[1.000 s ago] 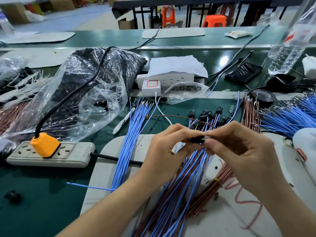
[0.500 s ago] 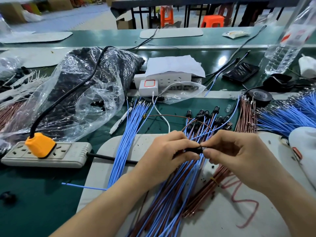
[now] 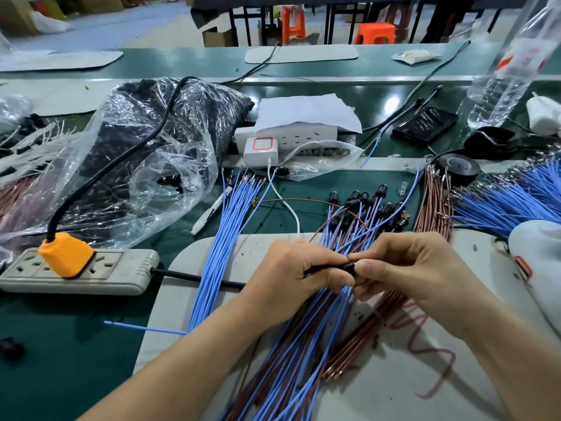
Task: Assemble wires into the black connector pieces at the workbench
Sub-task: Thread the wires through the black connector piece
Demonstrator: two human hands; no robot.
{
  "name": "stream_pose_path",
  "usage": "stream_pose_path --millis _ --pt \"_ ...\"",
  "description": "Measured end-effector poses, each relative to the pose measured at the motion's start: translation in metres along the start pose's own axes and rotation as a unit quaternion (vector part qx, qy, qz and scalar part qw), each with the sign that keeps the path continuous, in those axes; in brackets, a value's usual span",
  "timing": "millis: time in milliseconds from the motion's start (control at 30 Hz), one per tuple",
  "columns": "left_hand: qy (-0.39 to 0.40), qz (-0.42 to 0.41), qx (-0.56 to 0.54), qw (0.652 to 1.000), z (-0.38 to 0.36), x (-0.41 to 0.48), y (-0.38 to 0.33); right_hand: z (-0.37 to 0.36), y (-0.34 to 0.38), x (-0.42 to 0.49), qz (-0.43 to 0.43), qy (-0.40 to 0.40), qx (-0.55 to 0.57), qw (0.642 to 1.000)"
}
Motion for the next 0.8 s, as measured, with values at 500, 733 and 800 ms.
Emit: stream_pose_path --millis 500,733,800 --pt "-0.069 0.080 -0.110 0.988 0.007 0.000 0.008 0.003 0.001 0.002 0.024 -0.016 0.138 0.990" --pt "-0.109 0.014 -0.160 0.981 0.016 -0.001 0.001 -0.012 -0.001 -0.002 0.033 0.024 0.012 0.999" --pt "-0.100 0.016 -0.179 0.979 0.015 -0.001 0.001 -0.013 -0.001 -0.001 0.047 0.011 -0.015 0.999"
Point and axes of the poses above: each hand's wrist, its own x-axis towards the middle knuckle, its own z-axis out of the back of the hand, y = z × x, the point moved 8 cm from there along x, towards the middle knuckle, and after that the axes turned 7 degrees about x, right-handed, at the moved point
